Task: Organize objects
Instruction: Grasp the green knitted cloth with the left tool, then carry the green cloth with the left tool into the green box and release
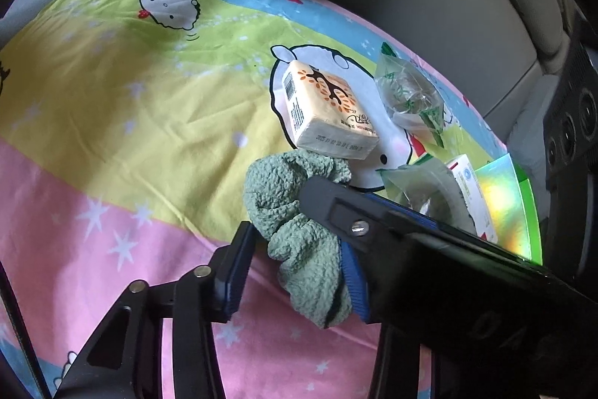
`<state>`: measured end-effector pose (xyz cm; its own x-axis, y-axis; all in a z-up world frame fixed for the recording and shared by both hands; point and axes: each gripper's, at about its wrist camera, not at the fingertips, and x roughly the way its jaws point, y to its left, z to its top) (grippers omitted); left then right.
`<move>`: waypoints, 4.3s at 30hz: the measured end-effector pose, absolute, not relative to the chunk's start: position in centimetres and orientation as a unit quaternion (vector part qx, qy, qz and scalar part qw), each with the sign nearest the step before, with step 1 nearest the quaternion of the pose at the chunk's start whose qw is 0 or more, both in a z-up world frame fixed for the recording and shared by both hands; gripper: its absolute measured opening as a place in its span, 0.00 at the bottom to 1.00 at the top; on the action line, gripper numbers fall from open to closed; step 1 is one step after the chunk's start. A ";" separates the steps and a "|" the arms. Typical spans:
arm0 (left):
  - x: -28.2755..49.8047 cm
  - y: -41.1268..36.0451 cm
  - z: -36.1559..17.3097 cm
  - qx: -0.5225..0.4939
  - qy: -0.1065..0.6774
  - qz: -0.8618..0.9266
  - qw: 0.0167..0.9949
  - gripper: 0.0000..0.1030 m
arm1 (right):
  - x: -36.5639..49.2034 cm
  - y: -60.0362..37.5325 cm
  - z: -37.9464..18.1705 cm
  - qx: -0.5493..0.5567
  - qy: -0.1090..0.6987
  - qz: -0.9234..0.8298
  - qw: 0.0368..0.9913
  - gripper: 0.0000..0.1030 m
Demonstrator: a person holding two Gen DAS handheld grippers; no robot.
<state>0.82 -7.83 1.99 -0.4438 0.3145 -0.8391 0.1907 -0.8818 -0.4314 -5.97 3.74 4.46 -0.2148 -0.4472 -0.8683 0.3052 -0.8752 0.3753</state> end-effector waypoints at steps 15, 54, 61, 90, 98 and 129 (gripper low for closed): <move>2.5 -5.4 5.2 -0.480 -0.188 0.854 0.063 0.27 | -4.8 6.1 5.6 0.548 -0.118 -0.779 0.281 0.29; 6.4 12.9 15.7 -0.329 -0.039 0.914 0.234 0.27 | 3.3 25.3 14.8 0.343 -0.224 -0.896 0.173 0.30; 6.7 16.8 16.1 -0.324 -0.024 0.907 0.268 0.27 | 4.3 29.1 15.1 0.325 -0.246 -0.902 0.141 0.30; 5.7 27.9 13.0 -0.366 -0.001 0.853 0.372 0.27 | 6.4 40.0 11.8 0.323 -0.323 -0.890 0.004 0.30; 5.3 28.5 12.2 -0.382 -0.002 0.845 0.375 0.27 | 6.2 40.8 11.0 0.333 -0.332 -0.882 -0.009 0.30; 4.2 29.3 9.5 -0.437 -0.035 0.814 0.382 0.27 | 5.3 41.7 9.2 0.376 -0.329 -0.865 -0.052 0.31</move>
<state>4.20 29.26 9.53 -0.3271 0.6524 -0.6837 -0.5911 -0.7057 -0.3906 5.32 41.65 9.22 -0.7113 -0.1567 -0.6852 -0.3382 -0.7783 0.5290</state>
